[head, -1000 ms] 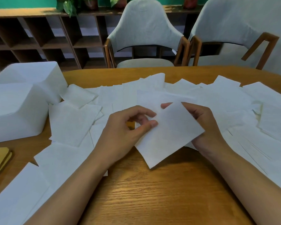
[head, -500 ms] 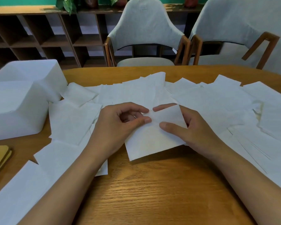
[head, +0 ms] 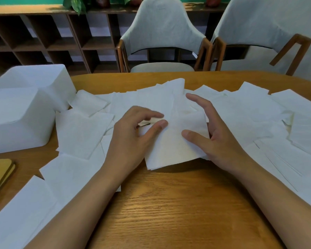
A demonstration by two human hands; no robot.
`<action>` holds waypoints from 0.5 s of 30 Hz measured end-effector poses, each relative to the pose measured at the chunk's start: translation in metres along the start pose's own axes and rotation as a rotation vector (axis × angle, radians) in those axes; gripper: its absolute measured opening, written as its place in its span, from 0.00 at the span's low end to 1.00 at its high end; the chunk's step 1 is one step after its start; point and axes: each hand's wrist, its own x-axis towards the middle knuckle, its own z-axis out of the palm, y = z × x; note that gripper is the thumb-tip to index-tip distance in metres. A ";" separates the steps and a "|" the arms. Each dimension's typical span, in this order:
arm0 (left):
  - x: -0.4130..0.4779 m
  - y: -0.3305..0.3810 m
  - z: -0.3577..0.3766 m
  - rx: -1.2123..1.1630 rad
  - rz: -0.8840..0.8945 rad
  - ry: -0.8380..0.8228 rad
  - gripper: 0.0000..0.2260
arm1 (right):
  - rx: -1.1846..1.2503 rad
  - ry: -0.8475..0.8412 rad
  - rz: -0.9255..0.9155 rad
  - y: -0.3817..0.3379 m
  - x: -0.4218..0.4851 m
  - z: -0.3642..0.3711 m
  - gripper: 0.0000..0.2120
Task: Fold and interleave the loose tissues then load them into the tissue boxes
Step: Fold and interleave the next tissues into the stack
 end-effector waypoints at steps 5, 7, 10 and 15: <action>0.002 0.008 -0.003 -0.271 -0.233 -0.132 0.13 | -0.011 0.140 -0.020 0.003 0.004 -0.003 0.30; 0.001 0.009 -0.004 -0.336 -0.240 -0.122 0.15 | 0.031 0.101 -0.007 0.002 0.003 -0.006 0.28; 0.000 0.007 0.000 -0.305 -0.189 -0.068 0.21 | -0.028 -0.019 -0.013 0.001 0.001 -0.010 0.16; -0.002 -0.003 0.008 -0.055 -0.012 -0.031 0.25 | -0.045 0.198 0.015 0.007 0.006 -0.020 0.16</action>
